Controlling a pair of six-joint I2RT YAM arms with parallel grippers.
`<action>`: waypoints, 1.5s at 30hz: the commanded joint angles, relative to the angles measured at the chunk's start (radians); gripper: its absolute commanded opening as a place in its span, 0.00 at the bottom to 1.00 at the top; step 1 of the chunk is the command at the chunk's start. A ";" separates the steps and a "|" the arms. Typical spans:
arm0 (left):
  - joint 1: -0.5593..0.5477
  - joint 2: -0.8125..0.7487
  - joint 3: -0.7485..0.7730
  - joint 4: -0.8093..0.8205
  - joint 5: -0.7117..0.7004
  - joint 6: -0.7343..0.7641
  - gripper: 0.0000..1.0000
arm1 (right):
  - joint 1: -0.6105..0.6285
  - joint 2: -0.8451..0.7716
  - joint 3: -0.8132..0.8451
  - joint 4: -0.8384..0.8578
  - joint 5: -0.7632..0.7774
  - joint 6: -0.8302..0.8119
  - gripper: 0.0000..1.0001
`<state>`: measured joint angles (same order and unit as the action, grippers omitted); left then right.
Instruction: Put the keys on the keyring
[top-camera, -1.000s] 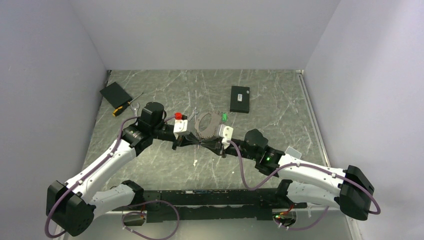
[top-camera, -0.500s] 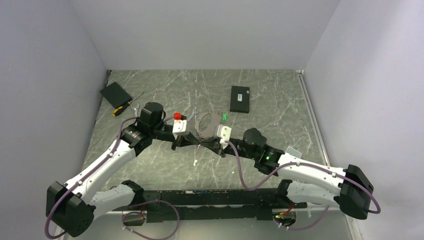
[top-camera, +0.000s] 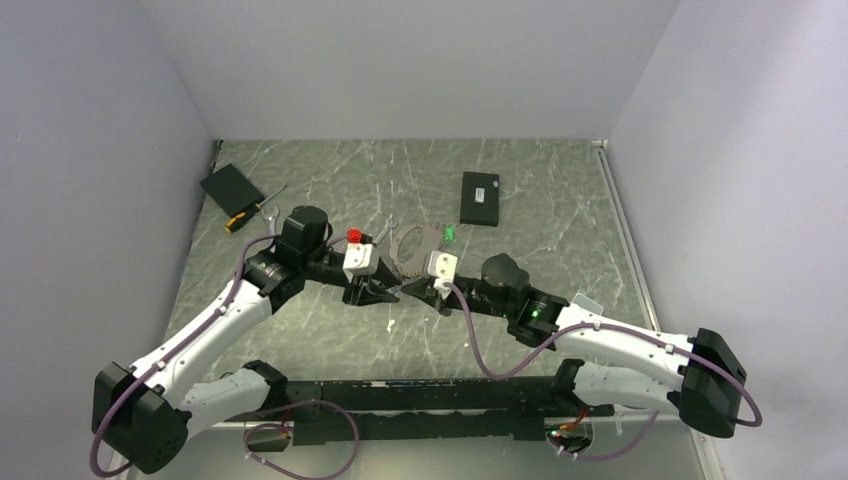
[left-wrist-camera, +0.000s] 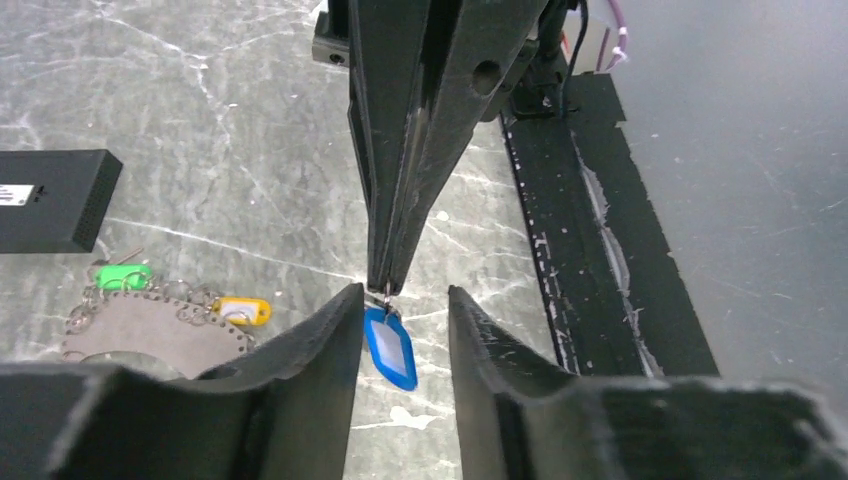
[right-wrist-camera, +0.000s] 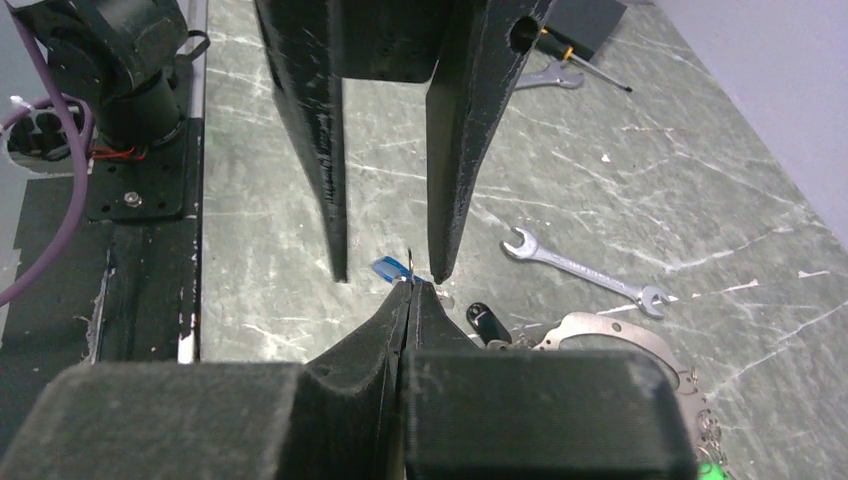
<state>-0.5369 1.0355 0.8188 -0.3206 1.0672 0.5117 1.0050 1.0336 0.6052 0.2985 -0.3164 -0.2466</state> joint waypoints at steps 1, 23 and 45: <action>-0.008 -0.038 -0.006 0.045 0.061 0.001 0.50 | 0.007 -0.016 0.032 0.009 0.031 -0.008 0.00; -0.006 0.026 -0.056 0.193 -0.304 -0.091 0.69 | 0.006 -0.209 -0.118 -0.079 0.514 0.225 0.00; -0.122 0.432 -0.036 0.452 -0.666 -0.321 0.53 | -0.165 -0.196 -0.145 -0.080 0.662 0.304 0.00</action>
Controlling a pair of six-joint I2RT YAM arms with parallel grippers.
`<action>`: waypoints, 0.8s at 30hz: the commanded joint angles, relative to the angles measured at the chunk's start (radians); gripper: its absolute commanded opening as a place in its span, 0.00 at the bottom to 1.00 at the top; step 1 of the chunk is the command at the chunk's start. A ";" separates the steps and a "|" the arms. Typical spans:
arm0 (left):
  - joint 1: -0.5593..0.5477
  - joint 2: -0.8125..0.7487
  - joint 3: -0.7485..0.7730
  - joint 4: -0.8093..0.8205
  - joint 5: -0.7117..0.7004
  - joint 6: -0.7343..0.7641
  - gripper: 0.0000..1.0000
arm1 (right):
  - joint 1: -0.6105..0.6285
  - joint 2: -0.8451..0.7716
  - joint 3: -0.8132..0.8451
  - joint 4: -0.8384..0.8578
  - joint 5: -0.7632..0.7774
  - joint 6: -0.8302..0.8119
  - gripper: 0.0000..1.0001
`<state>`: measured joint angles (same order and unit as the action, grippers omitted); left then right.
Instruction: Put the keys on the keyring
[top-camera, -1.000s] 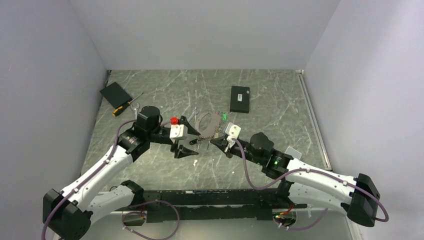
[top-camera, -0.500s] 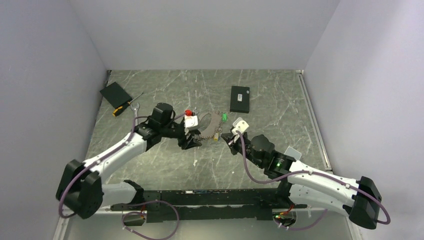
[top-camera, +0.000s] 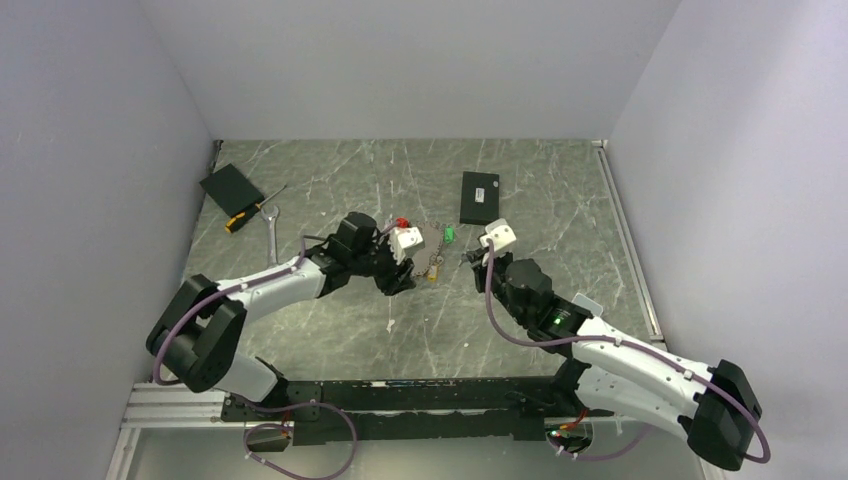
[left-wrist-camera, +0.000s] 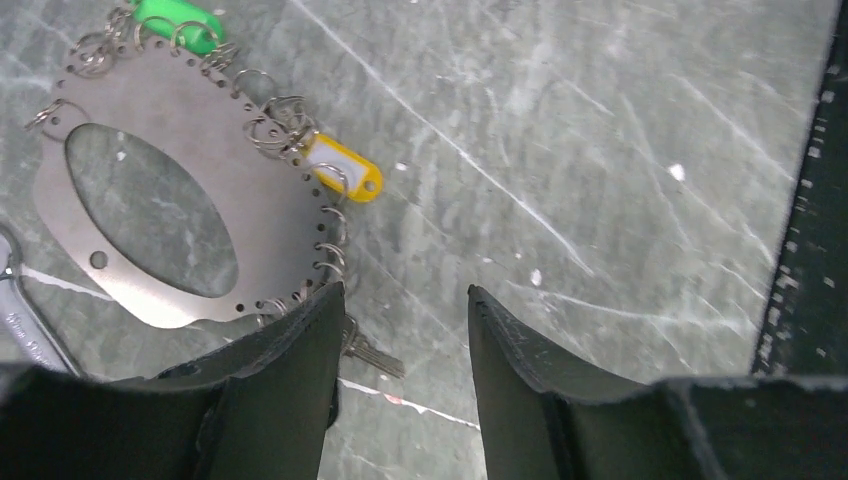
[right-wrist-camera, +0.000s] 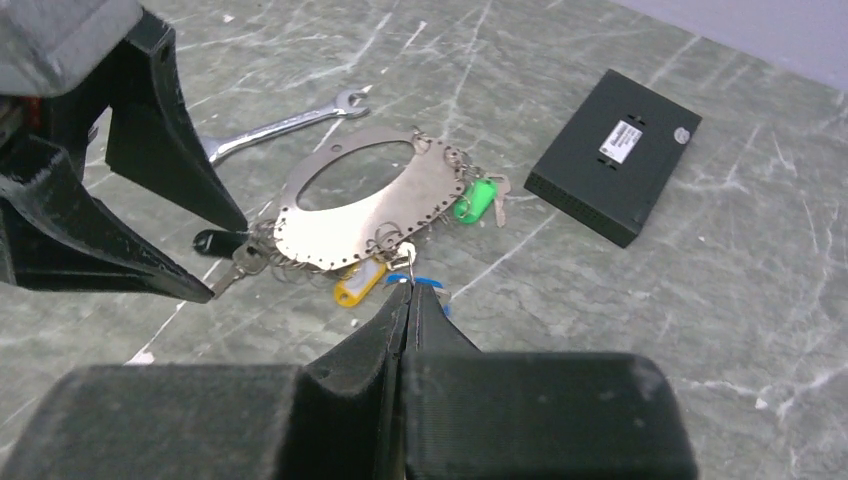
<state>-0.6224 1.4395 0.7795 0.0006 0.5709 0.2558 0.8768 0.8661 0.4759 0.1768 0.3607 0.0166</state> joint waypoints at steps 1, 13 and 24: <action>-0.048 0.042 -0.001 0.147 -0.185 -0.061 0.53 | -0.046 -0.029 -0.019 0.053 -0.024 0.045 0.00; -0.109 0.191 0.012 0.210 -0.296 0.010 0.47 | -0.074 -0.028 -0.064 0.120 -0.072 0.083 0.00; -0.108 0.240 -0.029 0.305 -0.358 0.036 0.44 | -0.073 -0.051 -0.090 0.149 -0.084 0.096 0.00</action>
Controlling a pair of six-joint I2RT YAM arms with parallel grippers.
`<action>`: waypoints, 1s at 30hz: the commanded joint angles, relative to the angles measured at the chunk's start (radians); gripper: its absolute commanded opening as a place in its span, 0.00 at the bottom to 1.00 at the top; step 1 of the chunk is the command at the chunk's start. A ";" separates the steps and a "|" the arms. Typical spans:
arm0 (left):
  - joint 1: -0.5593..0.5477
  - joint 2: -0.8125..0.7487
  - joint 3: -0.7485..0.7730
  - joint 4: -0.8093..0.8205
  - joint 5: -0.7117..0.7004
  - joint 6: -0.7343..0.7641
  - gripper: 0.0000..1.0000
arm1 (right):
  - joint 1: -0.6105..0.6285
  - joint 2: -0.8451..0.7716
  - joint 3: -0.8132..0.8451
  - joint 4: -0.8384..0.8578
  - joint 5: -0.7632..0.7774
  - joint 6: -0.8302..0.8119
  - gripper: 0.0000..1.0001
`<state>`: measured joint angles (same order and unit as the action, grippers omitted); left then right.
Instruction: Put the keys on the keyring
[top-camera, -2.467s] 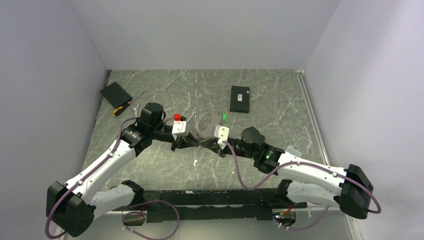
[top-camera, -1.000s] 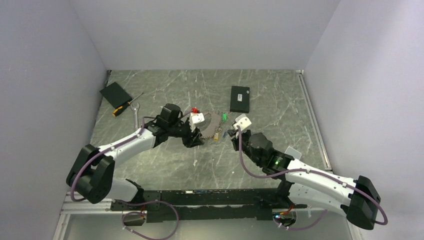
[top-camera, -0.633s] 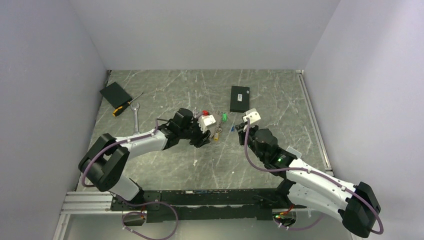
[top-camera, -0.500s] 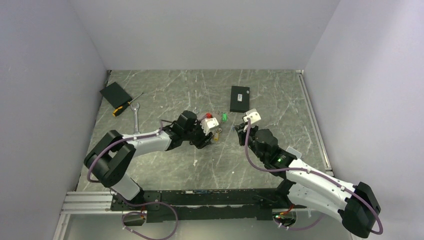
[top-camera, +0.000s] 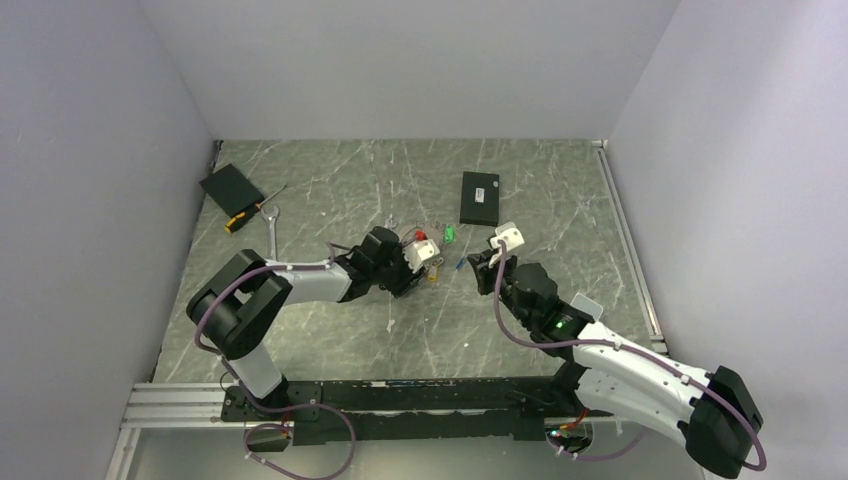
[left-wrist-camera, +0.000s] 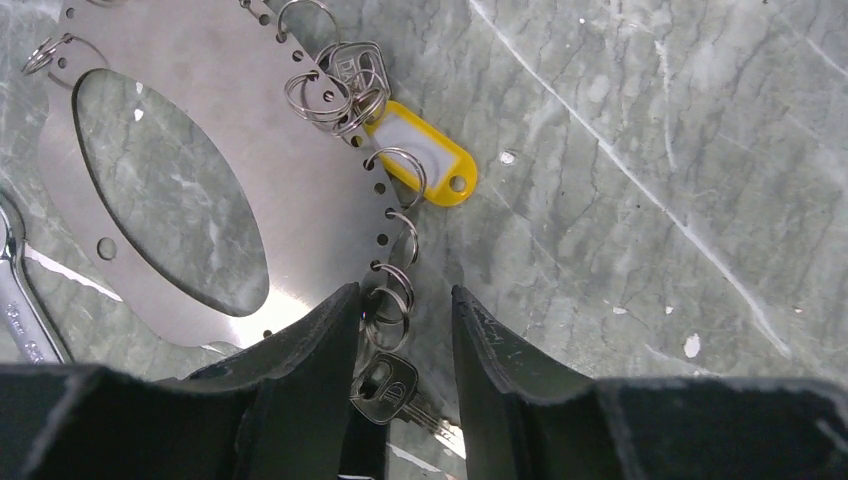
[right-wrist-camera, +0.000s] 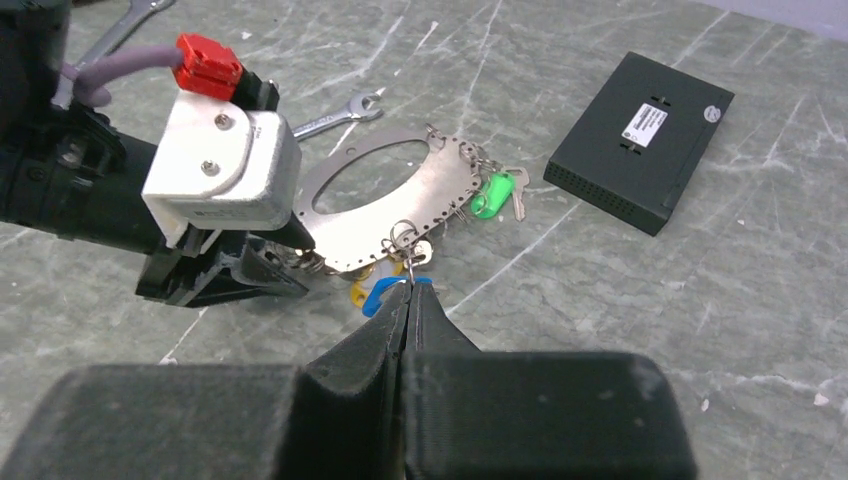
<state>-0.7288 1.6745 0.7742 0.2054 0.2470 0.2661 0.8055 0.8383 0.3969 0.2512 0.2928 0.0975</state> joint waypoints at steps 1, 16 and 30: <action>-0.002 0.004 -0.034 0.116 -0.032 0.033 0.43 | -0.002 -0.025 -0.014 0.077 -0.019 0.016 0.00; -0.003 0.017 -0.067 0.175 -0.017 0.083 0.05 | -0.001 -0.051 -0.025 0.082 -0.024 0.025 0.00; -0.002 -0.157 -0.140 0.142 0.152 0.120 0.00 | -0.001 -0.058 -0.031 0.089 -0.026 0.028 0.00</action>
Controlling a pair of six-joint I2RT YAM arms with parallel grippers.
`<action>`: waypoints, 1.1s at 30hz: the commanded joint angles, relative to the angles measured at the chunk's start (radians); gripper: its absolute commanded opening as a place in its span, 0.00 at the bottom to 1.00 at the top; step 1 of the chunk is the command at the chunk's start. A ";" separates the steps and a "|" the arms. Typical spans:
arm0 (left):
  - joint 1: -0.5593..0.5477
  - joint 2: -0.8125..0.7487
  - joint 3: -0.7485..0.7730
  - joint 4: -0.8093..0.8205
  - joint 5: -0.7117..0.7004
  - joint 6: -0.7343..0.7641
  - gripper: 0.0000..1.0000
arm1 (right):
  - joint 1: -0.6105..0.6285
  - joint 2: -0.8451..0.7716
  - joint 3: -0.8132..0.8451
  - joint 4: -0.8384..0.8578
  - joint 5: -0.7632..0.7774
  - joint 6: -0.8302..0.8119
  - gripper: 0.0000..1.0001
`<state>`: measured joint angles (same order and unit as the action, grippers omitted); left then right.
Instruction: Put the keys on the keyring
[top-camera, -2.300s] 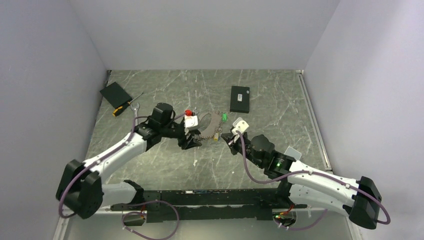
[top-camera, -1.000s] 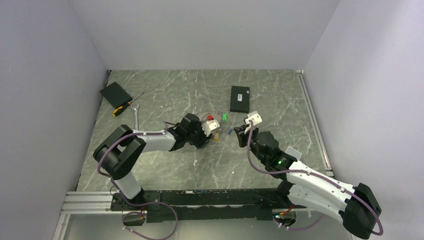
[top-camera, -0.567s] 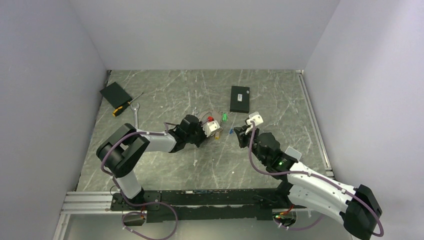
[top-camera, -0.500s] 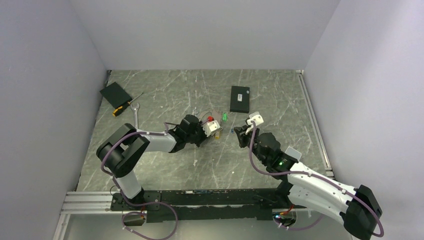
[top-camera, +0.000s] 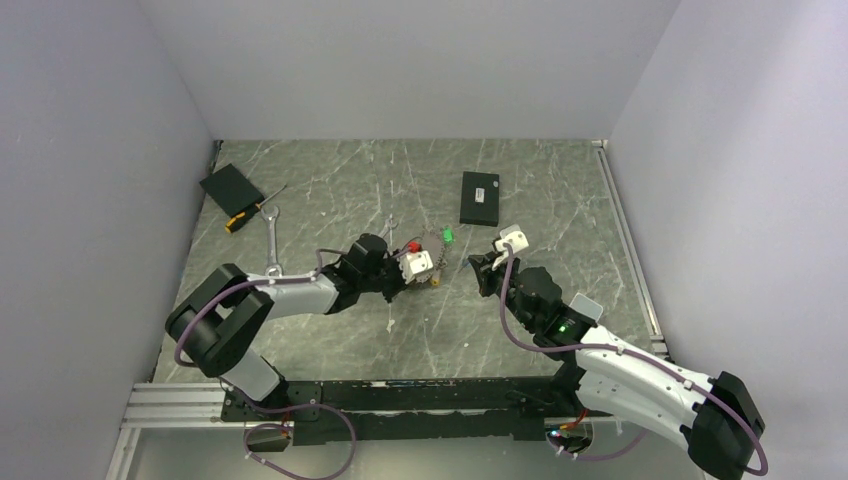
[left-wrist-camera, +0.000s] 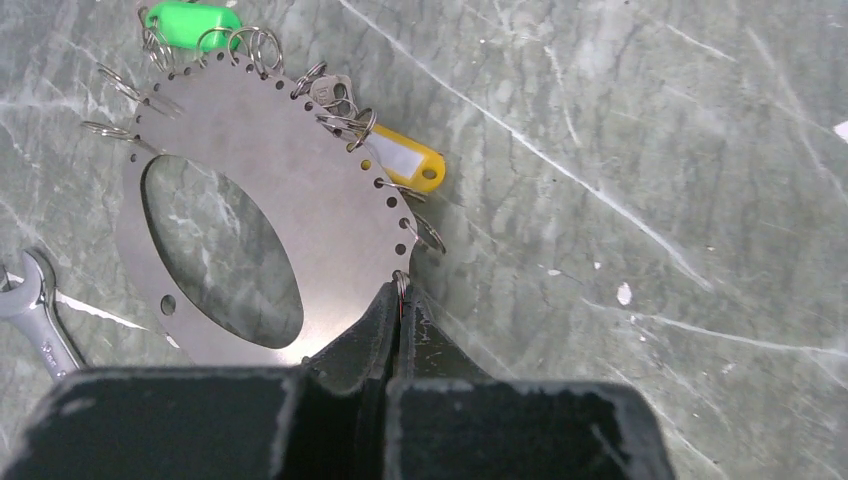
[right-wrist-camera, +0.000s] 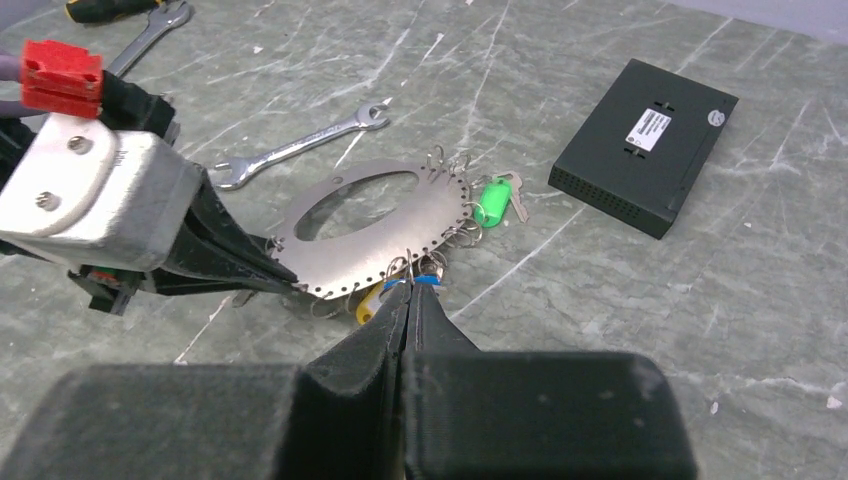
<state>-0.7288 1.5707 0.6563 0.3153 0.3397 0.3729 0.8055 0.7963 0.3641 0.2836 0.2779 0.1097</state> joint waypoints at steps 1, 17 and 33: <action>-0.002 -0.054 -0.028 0.038 0.058 0.004 0.00 | -0.001 -0.016 0.001 0.055 -0.011 0.016 0.00; 0.059 -0.168 0.064 -0.197 0.038 -0.222 0.45 | -0.002 -0.004 -0.001 0.060 -0.015 0.025 0.00; 0.094 0.012 0.308 -0.522 0.151 -0.342 0.33 | 0.005 -0.011 -0.004 0.061 -0.020 0.029 0.00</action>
<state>-0.6323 1.5383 0.9009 -0.1265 0.4507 0.0116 0.8066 0.7975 0.3576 0.2939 0.2699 0.1249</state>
